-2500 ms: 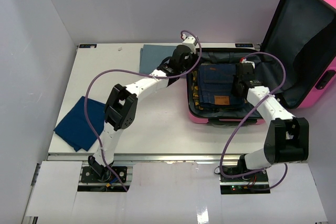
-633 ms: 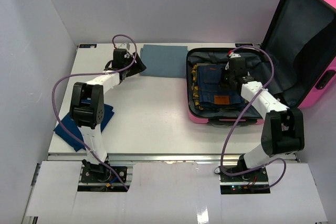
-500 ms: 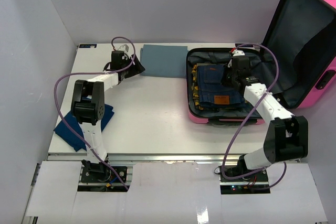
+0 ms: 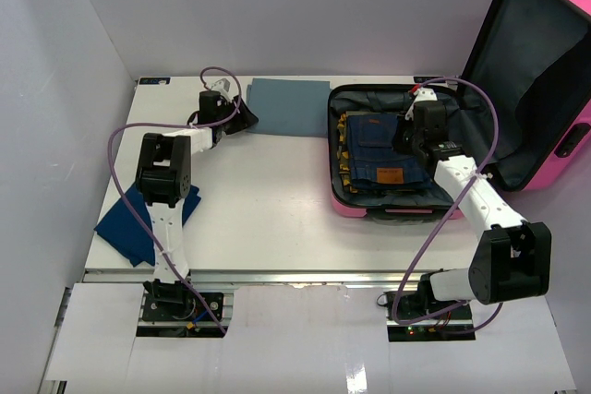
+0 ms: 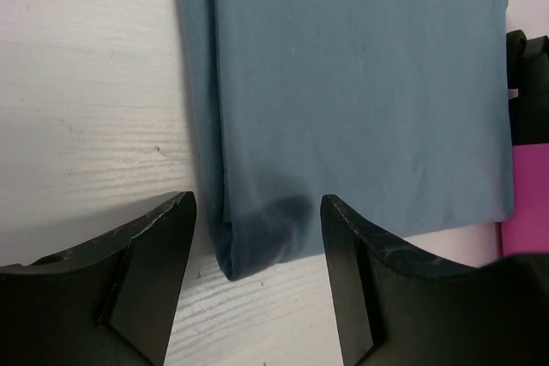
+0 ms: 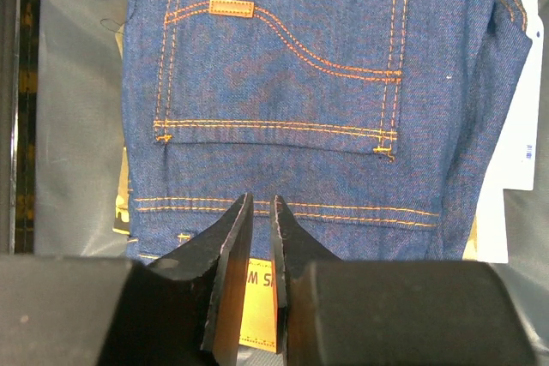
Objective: Pack the luggage
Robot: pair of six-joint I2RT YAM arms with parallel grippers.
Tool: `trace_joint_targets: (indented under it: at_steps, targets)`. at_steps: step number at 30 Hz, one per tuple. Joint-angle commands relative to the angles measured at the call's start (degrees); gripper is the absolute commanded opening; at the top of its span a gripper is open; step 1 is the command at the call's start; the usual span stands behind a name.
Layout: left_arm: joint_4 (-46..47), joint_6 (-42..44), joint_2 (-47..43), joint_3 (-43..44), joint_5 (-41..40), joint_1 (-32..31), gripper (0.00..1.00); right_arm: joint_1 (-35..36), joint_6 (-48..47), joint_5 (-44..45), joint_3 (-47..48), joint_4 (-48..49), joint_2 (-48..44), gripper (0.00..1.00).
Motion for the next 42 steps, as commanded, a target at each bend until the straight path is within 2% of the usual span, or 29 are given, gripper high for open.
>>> trace_joint_targets:
  at_steps: [1,2,6,9,11,18,24,32,36,38,39,42]
  targets:
    - [-1.64,-0.77,2.55,2.62,1.28,-0.11,0.59,-0.26,-0.65,0.40,0.89,2.05,0.50,0.21]
    - [-2.22,-0.80,2.71,2.89,1.20,-0.08,0.53,-0.20,-0.65,0.37,1.05,2.00,0.90,0.21]
    - [-3.94,-0.96,1.24,1.77,-0.35,-0.05,0.20,-0.17,-0.57,0.12,1.42,1.51,1.63,0.21]
    - [-5.75,-1.10,-0.95,-0.43,-4.64,-0.14,0.05,-0.10,0.00,-0.12,2.72,-0.27,2.65,0.24]
    - [-6.99,-1.03,-3.18,-2.81,-6.38,-0.14,0.00,0.22,0.05,0.63,3.82,-2.53,3.47,0.25]
    - [-11.43,0.23,-11.39,-12.08,-15.86,0.38,0.00,1.79,0.23,1.57,4.78,-4.88,2.38,0.29]
    - [-11.90,-0.72,-20.61,-23.25,-17.24,1.36,0.00,4.95,0.55,2.36,5.27,-6.85,-0.15,0.33]
    - [-13.48,-3.53,-31.46,-34.68,-23.16,1.47,0.00,10.72,1.03,2.58,5.33,-9.42,-2.76,0.41]
    - [-13.95,-4.46,-34.90,-38.20,-25.13,1.83,0.01,15.78,1.31,8.38,7.75,-12.51,-2.77,0.45]
    - [-15.10,-4.97,-36.11,-39.08,-26.11,1.89,0.07,18.06,1.63,10.62,10.73,-15.04,-1.68,0.46]
    - [-15.27,-5.33,-37.05,-39.35,-26.10,1.97,0.14,18.55,1.66,10.34,11.44,-15.03,-1.60,0.47]
    - [-15.67,-6.51,-41.73,-40.02,-25.64,1.97,0.54,20.64,2.24,8.68,12.84,-13.42,-1.34,0.52]
